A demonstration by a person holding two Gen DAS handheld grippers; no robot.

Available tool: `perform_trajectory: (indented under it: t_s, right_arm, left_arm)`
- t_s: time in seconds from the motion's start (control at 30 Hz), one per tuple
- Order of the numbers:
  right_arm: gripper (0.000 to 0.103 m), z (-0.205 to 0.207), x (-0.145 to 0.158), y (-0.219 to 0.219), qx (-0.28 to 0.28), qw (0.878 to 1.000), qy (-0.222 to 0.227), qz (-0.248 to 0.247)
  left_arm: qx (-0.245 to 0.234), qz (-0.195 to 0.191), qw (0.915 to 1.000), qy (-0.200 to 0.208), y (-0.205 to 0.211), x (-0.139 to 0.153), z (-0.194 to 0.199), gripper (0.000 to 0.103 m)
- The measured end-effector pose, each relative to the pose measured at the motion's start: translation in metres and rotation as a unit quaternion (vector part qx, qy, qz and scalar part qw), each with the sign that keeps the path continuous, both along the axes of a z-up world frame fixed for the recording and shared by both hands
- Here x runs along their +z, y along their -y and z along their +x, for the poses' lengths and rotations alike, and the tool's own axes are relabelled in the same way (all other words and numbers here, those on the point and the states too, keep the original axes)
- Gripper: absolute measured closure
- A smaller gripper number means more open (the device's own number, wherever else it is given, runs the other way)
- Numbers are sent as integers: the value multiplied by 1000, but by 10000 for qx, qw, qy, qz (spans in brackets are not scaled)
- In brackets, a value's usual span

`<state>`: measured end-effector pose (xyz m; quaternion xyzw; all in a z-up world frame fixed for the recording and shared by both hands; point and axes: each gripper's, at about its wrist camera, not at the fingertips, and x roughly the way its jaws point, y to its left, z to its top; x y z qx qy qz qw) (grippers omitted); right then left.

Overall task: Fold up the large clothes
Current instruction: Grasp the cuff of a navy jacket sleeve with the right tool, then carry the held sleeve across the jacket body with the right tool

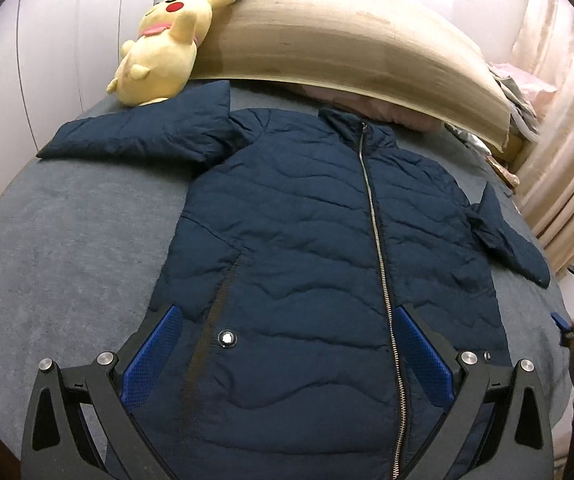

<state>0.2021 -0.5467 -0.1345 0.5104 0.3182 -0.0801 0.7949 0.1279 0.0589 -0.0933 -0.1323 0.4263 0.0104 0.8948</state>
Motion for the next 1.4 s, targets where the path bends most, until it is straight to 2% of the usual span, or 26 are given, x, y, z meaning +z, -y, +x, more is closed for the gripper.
perform_trajectory:
  t_s: [0.07,0.17,0.23,0.37,0.43,0.47,0.5,0.57,0.6,0.7,0.8,0.93,1.1,1.27,1.33,1.4]
  right_arm:
    - [1,19,-16,28,-226,9994,-128,214]
    - [12,48,-36,60,-447,9975,-268,471]
    - [15,64,-44,74,-562,9965,-319,538]
    - [17,97,-43,89,-613,9970,-362,301]
    - [35,112,-42,94,-613,9968,-494,155]
    - [50,119,-44,97,-585,9962,-641,41]
    - [72,125,-43,96,-557,9954,-775,-87]
    - [76,138,-39,95,-424,9920,-1103,-436]
    - [82,141,-32,92,-371,9904,-1155,-655]
    - [89,148,2,75,-166,9821,-1123,-1500]
    - [90,151,47,44,112,9722,-865,-2172]
    - [92,160,106,-18,585,9599,-367,-2717]
    - [92,165,160,-126,1377,9344,254,-3275]
    - [92,153,179,-239,2238,9023,700,-3617]
    - [92,151,175,-291,2646,8904,803,-3617]
    - [92,153,166,-329,2912,8835,827,-3576]
  left_arm:
    - [-15,27,10000,15,0,-1,3,0]
    - [36,128,9999,-46,0,-4,6,0]
    - [97,229,9996,-96,0,-7,9,0]
    - [193,484,9984,-206,3,-11,18,0]
    - [238,649,9972,-274,5,-13,23,0]
    - [275,745,9963,-325,6,-14,25,0]
    - [326,861,9951,-355,6,-14,27,0]
    - [386,913,9946,-321,3,-14,28,0]
    - [422,935,9942,-328,2,-15,28,0]
    - [427,858,9947,-384,-4,-20,30,0]
    - [448,767,9953,-392,-9,-21,29,0]
    - [513,613,9963,-301,-17,-15,19,0]
    - [635,509,9966,-158,-33,-5,4,0]
    - [848,327,9958,-92,-55,-1,-10,0]
    - [932,224,9954,-64,-64,0,-17,0]
    - [1007,191,9947,-49,-72,0,-22,0]
